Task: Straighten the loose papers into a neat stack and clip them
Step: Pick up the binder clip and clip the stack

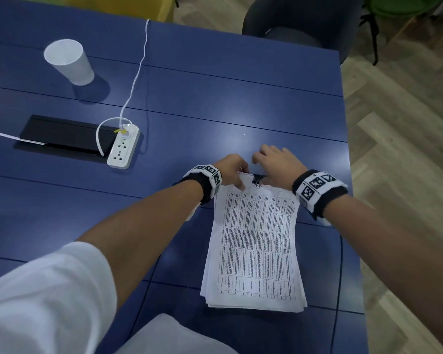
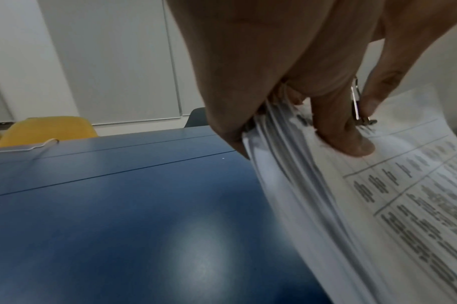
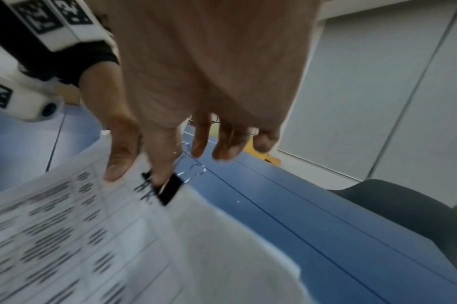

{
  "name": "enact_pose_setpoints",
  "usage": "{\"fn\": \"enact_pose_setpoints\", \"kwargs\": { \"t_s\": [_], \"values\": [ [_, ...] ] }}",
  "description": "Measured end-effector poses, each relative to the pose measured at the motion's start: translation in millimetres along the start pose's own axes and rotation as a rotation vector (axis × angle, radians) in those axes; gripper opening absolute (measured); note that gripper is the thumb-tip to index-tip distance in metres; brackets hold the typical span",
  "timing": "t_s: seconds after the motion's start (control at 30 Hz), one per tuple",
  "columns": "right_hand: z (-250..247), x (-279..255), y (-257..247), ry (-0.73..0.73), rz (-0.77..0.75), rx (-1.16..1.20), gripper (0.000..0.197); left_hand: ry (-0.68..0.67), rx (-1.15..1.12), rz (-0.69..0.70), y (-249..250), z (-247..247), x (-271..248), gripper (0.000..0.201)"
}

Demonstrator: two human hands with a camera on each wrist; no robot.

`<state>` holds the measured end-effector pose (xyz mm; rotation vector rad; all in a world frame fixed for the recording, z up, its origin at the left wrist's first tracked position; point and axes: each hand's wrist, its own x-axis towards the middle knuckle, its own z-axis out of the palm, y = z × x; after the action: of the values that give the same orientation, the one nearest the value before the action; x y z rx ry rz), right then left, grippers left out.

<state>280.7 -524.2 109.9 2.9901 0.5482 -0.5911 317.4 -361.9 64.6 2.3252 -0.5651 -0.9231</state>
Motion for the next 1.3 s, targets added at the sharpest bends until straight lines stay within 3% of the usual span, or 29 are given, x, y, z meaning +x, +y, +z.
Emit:
{"fn": "enact_pose_setpoints", "kwargs": {
  "t_s": [0.1, 0.2, 0.37, 0.43, 0.53, 0.6, 0.67, 0.8, 0.87, 1.0, 1.1, 1.17, 1.3],
  "values": [
    [20, -8, -7, 0.212, 0.03, 0.073, 0.007, 0.021, -0.003, -0.008, -2, -3, 1, 0.031],
    [47, -23, -24, 0.351, 0.029, 0.13, 0.02, 0.046, -0.002, -0.006, -5, -4, 1, 0.032],
    [66, -38, -31, 0.383, 0.063, 0.12, 0.021, 0.062, -0.044, 0.018, -11, -8, -1, 0.03],
    [57, -35, -25, 0.412, 0.109, 0.189, 0.035, 0.065, -0.032, 0.036, -9, -10, -3, 0.031],
    [46, -24, -17, 0.264, 0.073, 0.256, 0.071, 0.057, -0.031, 0.067, -4, -14, -5, 0.029],
    [40, -17, -14, 0.148, 0.066, 0.278, 0.078, 0.062, -0.057, 0.08, -2, -15, -6, 0.026],
    [32, -11, -13, 0.103, 0.082, 0.324, 0.072, 0.076, -0.096, 0.093, 0, -15, -8, 0.025],
    [15, -2, -7, -0.03, 0.119, 0.306, 0.038, 0.078, -0.13, 0.142, 5, -15, -12, 0.022],
    [7, 1, -3, -0.093, 0.13, 0.327, 0.033, 0.085, -0.168, 0.158, 8, -16, -17, 0.024],
    [-1, 0, 15, -0.052, 0.091, 0.528, 0.031, 0.198, -0.485, 0.131, -3, -20, -32, 0.038],
    [-14, -9, 33, 0.022, 0.06, 0.713, 0.036, 0.115, -0.741, 0.064, -28, -1, -54, 0.05],
    [-27, -15, 43, 0.071, 0.061, 0.836, 0.041, 0.049, -0.717, -0.03, -39, 28, -70, 0.044],
    [-28, -17, 56, 0.094, 0.117, 0.882, 0.034, 0.156, -0.759, -0.143, -43, 59, -76, 0.042]
  ]
}}
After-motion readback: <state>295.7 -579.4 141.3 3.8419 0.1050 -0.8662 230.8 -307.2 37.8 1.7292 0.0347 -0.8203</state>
